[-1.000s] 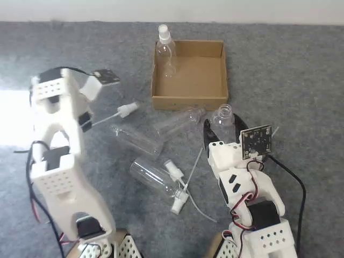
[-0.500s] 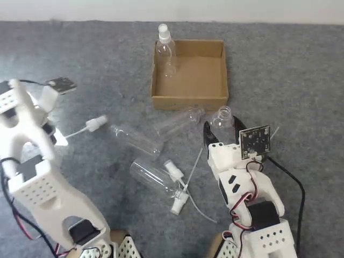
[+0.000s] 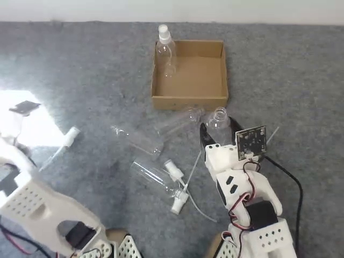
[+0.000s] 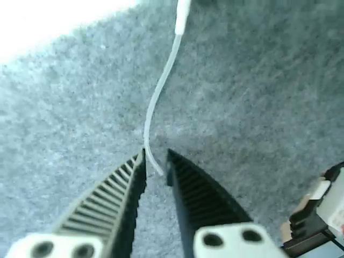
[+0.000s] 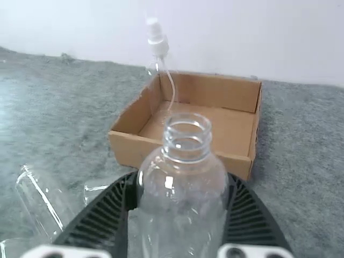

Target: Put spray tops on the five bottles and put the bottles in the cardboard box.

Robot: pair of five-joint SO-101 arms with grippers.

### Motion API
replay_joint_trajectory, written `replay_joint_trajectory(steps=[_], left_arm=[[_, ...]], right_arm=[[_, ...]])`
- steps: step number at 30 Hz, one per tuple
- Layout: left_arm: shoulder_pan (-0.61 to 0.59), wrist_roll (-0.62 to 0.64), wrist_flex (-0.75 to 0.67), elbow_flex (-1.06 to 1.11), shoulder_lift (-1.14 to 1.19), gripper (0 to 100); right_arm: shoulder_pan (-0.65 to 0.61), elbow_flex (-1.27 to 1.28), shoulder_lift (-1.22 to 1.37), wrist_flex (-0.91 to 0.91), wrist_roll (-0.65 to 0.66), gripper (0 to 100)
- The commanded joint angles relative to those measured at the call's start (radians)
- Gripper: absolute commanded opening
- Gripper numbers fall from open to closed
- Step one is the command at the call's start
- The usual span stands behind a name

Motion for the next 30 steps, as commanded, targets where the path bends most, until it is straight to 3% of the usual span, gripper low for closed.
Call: replay_joint_trajectory(steps=[1,5,16,20,30], left_arm=[[-0.014,-0.006,0.037,-0.018,-0.014,18],[0.003,-0.003,0.037,-0.064,-0.041,25],[0.192,-0.002,0.026,-0.081,-0.095,25],[0.273,0.094,0.018,-0.134,-0.081,25],[0.423,0.146,-0.015,-0.338,0.109,25]], right_arm=[[-0.007,-0.009,-0.025,-0.024,0.002,10.4],[-0.007,-0.008,-0.025,-0.024,0.002,10.4],[-0.007,-0.005,-0.025,-0.024,0.002,10.4],[-0.007,-0.005,-0.025,-0.024,0.002,10.4],[-0.007,-0.005,-0.025,-0.024,0.003,10.4]])
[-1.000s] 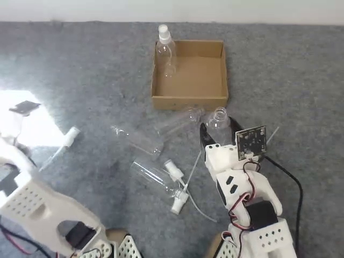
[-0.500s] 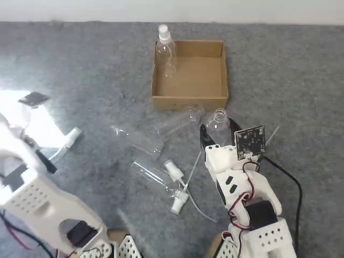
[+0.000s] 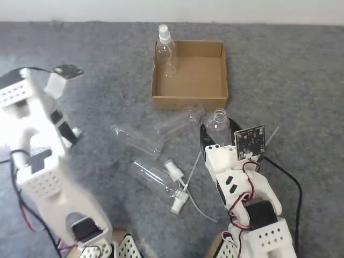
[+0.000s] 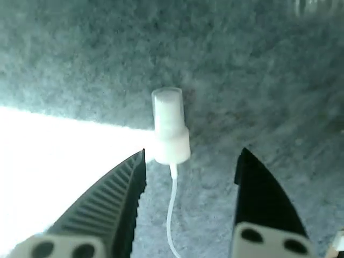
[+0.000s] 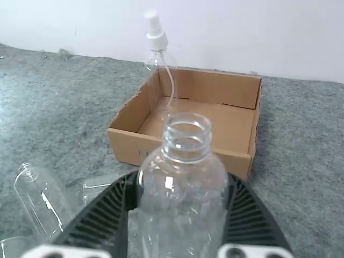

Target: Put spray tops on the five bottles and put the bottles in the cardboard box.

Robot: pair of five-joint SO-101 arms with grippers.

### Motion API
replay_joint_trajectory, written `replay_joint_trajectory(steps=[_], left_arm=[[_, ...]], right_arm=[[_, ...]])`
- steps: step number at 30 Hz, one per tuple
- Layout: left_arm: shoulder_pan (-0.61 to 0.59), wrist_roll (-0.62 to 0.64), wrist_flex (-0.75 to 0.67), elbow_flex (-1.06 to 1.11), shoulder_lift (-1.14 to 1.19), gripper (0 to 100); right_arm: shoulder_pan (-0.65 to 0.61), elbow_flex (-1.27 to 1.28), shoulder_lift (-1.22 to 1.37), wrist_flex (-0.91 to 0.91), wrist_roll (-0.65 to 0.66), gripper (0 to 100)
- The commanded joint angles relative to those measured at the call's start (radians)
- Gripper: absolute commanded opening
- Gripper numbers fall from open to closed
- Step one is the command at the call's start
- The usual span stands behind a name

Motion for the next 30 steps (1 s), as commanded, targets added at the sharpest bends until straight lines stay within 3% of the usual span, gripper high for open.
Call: replay_joint_trajectory(steps=[1,9,19,30], left_arm=[[0.025,0.034,0.002,-0.124,0.057,23],[0.006,0.048,0.052,-0.274,0.207,21],[-0.046,-0.002,0.054,-0.229,0.224,20],[-0.020,-0.026,0.044,-0.177,0.295,20]], right_arm=[[-0.007,-0.012,-0.025,-0.024,0.003,10.4],[-0.007,-0.012,-0.025,-0.024,0.008,10.4],[-0.007,-0.012,-0.025,-0.024,0.009,10.4],[-0.007,-0.012,-0.025,-0.024,0.008,10.4]])
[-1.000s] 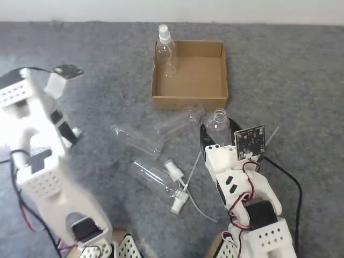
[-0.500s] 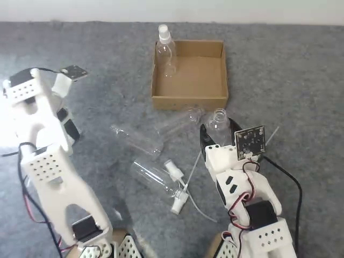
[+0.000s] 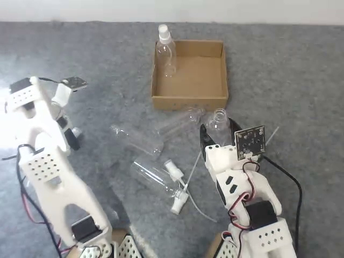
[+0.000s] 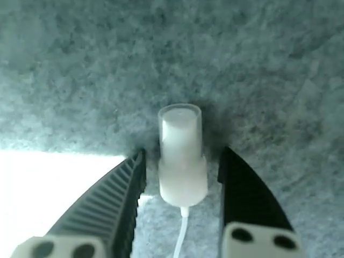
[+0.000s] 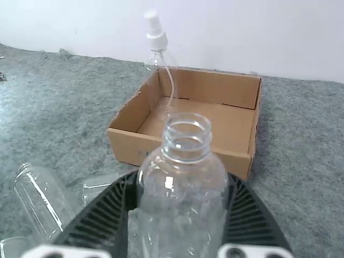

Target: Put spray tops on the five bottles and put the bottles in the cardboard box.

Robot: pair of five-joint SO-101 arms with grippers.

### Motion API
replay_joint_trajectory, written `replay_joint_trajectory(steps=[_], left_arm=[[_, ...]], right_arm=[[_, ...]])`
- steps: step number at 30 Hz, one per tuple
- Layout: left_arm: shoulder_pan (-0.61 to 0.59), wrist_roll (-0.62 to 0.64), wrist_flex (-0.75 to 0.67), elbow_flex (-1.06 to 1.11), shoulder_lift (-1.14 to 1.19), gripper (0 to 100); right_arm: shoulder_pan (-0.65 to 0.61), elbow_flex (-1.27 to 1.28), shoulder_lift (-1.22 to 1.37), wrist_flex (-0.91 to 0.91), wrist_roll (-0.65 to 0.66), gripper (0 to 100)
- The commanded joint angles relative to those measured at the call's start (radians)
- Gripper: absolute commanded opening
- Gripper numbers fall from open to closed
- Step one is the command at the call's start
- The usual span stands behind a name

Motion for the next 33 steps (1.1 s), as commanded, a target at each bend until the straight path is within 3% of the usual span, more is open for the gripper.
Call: replay_joint_trajectory(steps=[1,6,14,25,33], left_arm=[[0.012,-0.006,0.025,-0.010,0.009,18],[0.012,-0.006,0.031,-0.008,0.012,9],[0.011,-0.002,0.035,0.005,-0.023,3],[0.032,0.049,0.032,0.272,-0.414,3],[0.026,0.054,0.032,0.364,-0.608,3]], right_arm=[[-0.007,-0.012,-0.025,-0.024,0.008,10.4],[-0.007,-0.012,-0.025,-0.024,0.008,10.4],[-0.007,-0.012,-0.025,-0.024,0.008,10.4],[-0.008,-0.012,-0.035,-0.018,0.003,10.4],[-0.081,-0.011,-0.036,0.010,0.003,10.4]])
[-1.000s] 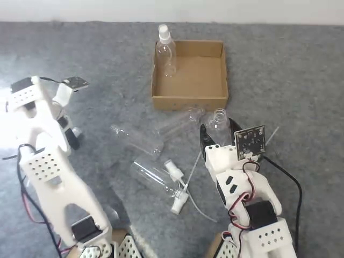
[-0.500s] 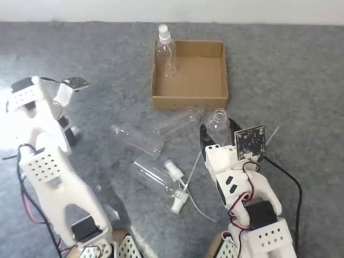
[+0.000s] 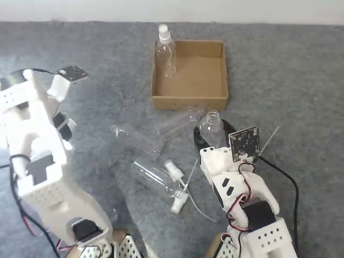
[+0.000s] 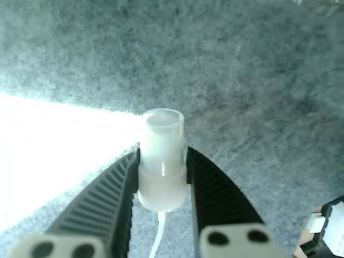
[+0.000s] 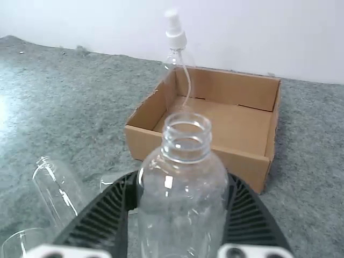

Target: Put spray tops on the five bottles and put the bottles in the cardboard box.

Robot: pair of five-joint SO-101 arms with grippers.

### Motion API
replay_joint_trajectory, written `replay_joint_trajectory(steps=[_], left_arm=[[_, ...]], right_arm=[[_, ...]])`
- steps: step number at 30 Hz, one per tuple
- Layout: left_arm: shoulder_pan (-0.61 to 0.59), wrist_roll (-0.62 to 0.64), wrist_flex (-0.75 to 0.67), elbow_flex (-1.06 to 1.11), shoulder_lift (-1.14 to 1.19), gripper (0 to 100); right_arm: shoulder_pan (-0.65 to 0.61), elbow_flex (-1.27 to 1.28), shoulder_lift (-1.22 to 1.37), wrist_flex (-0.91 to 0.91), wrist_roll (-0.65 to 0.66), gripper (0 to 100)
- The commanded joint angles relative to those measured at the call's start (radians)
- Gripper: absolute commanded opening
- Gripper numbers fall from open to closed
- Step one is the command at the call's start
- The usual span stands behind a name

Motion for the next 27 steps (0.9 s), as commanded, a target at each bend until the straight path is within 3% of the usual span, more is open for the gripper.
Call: replay_joint_trajectory(steps=[1,8,27], left_arm=[[-0.002,0.021,0.029,0.022,-0.127,3],[0.003,0.091,0.028,0.054,-0.209,3],[0.005,0.094,0.028,0.059,-0.342,1]], right_arm=[[-0.025,-0.011,-0.036,0.015,0.003,10.4],[-0.027,-0.011,-0.036,0.013,0.003,10.4],[-0.101,-0.017,-0.038,0.070,0.009,10.5]])
